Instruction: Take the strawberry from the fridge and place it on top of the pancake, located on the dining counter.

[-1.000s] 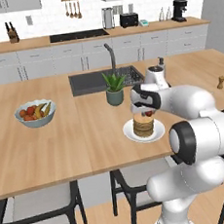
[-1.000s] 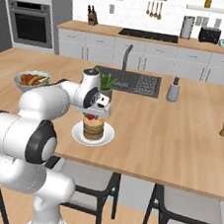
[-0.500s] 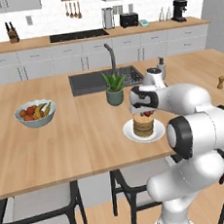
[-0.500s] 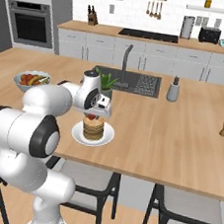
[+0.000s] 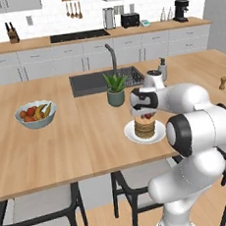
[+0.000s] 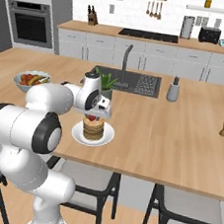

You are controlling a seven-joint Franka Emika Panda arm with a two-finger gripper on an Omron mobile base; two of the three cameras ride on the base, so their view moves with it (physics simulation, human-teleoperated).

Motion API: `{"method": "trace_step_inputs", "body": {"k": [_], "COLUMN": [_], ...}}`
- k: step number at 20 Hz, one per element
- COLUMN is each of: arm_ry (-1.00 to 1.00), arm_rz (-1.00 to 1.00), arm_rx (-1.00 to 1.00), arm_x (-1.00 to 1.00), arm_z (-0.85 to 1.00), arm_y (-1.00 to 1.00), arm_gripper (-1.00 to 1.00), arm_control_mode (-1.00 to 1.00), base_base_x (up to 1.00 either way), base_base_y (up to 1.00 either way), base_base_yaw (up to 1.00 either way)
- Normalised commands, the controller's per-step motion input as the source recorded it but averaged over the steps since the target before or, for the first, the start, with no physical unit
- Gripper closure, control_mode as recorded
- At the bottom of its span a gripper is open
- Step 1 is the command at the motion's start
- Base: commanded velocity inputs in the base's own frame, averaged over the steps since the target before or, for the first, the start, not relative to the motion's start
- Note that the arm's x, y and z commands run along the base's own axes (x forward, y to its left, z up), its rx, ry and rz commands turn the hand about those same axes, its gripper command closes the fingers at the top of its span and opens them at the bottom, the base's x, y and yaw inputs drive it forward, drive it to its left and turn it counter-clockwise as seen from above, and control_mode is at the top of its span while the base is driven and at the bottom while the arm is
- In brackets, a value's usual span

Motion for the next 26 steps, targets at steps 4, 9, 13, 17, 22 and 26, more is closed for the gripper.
{"method": "trace_step_inputs", "body": {"k": [4,9,13,17,22,26], "arm_ry": [0.00,0.00,0.00,-0.03,-0.07,-0.05], "arm_rz": [0.00,0.00,0.00,0.00,0.00,0.00], "arm_rx": [0.00,0.00,0.00,0.00,0.00,0.00], "arm_x": [0.00,0.00,0.00,0.00,0.00,0.00], "arm_z": [-0.16,-0.05,0.00,0.00,0.00,0.00], "arm_y": [0.01,0.00,0.00,0.00,0.00,0.00], "arm_gripper": [1.00,1.00,-1.00,-1.00,-1.00,-1.00], "arm_control_mode": [-1.00,-1.00,-1.00,-1.00,-1.00,-1.00], "base_base_x": [0.00,0.00,0.00,0.00,0.00,0.00], "base_base_y": [0.00,0.00,0.00,0.00,0.00,0.00], "base_base_yaw": [0.00,0.00,0.00,0.00,0.00,0.00]}}
